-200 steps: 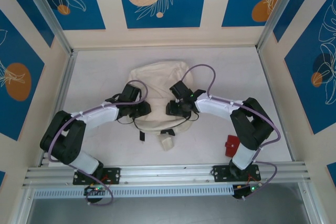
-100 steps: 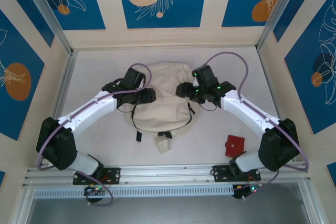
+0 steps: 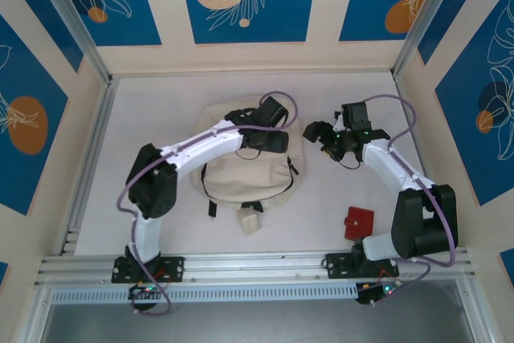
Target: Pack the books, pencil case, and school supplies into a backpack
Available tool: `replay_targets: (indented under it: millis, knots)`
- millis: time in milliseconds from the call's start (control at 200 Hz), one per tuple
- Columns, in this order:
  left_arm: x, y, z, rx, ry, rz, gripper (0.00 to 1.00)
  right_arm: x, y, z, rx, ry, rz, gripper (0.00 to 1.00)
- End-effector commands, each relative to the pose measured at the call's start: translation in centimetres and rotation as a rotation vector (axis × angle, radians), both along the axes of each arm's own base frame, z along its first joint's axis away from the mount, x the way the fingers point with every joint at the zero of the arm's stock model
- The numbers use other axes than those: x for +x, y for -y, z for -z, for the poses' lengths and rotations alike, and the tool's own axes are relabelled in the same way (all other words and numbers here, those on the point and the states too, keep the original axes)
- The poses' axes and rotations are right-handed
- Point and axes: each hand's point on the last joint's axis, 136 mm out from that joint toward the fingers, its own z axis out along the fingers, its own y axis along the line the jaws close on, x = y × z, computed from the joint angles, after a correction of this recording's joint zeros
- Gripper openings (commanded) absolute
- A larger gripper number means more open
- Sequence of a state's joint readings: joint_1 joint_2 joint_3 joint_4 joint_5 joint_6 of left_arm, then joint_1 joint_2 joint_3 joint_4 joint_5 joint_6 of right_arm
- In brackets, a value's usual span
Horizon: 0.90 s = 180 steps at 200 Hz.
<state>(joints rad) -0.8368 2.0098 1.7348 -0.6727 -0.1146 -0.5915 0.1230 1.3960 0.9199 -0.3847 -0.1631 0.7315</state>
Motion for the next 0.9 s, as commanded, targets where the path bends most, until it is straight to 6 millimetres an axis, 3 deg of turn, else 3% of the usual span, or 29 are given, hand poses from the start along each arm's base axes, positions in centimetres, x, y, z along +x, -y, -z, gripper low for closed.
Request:
replay_targets:
  millis: [0, 275, 710, 895]
  knots:
    - [1.1, 0.4, 0.3, 0.046, 0.016, -0.004, 0.62, -0.1, 0.0, -1.0, 0.081, 0.029, -0.013, 0.8]
    - [4.0, 0.8, 1.6, 0.069, 0.072, -0.062, 0.45, -0.2, 1.0, -0.4, 0.103, 0.01, -0.004, 0.8]
    - [4.2, 1.7, 4.0, 0.06, -0.01, -0.09, 0.32, -0.3, 0.4, 0.0, 0.145, -0.014, -0.021, 0.79]
    - [4.7, 0.4, 4.6, 0.154, -0.002, -0.124, 0.31, -0.4, 0.1, 0.1, 0.154, -0.017, -0.026, 0.79]
